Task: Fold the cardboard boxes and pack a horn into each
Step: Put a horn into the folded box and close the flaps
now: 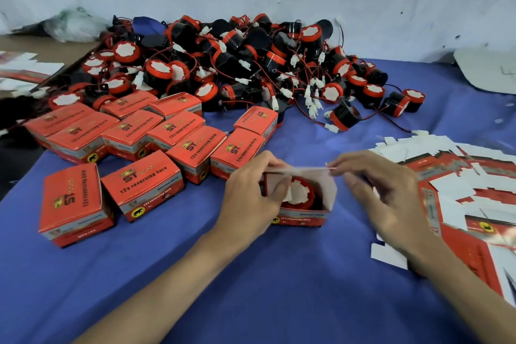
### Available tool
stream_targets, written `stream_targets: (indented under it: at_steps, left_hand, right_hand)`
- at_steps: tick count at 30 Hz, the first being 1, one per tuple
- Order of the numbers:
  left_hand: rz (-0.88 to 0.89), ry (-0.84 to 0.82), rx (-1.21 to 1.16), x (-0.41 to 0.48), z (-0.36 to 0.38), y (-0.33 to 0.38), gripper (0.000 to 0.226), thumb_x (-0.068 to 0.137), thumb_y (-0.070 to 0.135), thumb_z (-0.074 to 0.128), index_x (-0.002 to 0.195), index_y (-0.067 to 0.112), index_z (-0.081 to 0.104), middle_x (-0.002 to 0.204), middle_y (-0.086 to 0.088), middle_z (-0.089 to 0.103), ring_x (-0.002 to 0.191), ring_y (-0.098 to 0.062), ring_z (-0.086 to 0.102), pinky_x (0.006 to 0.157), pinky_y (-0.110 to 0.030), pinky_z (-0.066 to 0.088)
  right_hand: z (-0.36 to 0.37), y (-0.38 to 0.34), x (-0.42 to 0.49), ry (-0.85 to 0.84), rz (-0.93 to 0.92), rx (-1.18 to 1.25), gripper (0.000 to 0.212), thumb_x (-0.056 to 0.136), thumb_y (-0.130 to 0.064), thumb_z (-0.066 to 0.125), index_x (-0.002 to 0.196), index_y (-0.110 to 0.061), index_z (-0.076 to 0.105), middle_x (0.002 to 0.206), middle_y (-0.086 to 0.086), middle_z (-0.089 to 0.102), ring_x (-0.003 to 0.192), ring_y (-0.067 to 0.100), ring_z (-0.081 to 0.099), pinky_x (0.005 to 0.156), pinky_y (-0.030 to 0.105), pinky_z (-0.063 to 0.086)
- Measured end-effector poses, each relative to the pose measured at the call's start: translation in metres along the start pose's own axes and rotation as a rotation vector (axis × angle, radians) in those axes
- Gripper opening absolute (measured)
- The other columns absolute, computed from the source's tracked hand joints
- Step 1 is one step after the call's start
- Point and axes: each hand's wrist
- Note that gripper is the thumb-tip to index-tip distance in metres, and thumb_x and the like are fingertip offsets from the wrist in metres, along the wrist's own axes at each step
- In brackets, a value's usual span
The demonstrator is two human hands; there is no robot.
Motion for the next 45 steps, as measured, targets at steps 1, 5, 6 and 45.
stream_targets:
  at_steps: [1,5,6,45]
  left_hand:
    - [0.035,0.028,0.042,0.0,0.0,0.0,0.011,0.079,0.016,0.065,0.09,0.016,0.064,0.089,0.011,0.068,0.087,-0.005,0.064,0.073,-0.039,0.053]
    - [0.076,0.054,0.098,-0.002,-0.001,-0.001,0.011,0.077,0.011,0.066,0.087,0.012,0.067,0.09,0.011,0.07,0.088,-0.004,0.066,0.073,-0.037,0.055]
    - [0.067,0.047,0.103,-0.002,-0.002,0.0,0.009,0.081,0.017,0.066,0.089,0.013,0.067,0.09,0.011,0.07,0.087,-0.004,0.066,0.072,-0.038,0.055]
    - [0.568,-0.189,0.319,-0.001,-0.021,-0.005,0.036,0.088,0.023,0.062,0.115,0.0,0.067,0.121,-0.01,0.065,0.113,-0.021,0.063,0.092,-0.038,0.054]
  right_hand:
    - [0.001,0.001,-0.002,-0.038,0.023,0.028,0.028,0.087,-0.018,0.048,0.089,-0.002,0.07,0.096,0.008,0.069,0.095,0.006,0.063,0.084,0.015,0.044]
    - [0.003,0.002,-0.005,-0.071,0.01,0.068,0.026,0.089,-0.014,0.049,0.095,-0.003,0.071,0.103,0.002,0.069,0.101,0.004,0.062,0.083,0.01,0.042]
    - [0.004,0.003,-0.006,-0.05,-0.008,0.05,0.023,0.089,-0.011,0.051,0.096,-0.002,0.072,0.103,0.005,0.069,0.101,0.006,0.062,0.085,0.012,0.043]
    - [0.019,0.01,-0.016,-0.151,0.078,-0.055,0.037,0.076,-0.022,0.074,0.111,-0.015,0.066,0.107,-0.008,0.067,0.106,-0.008,0.057,0.101,0.028,0.045]
Point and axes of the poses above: each hand's wrist, its own x-axis towards the middle knuckle, its own z-axis out of the palm, y = z × x
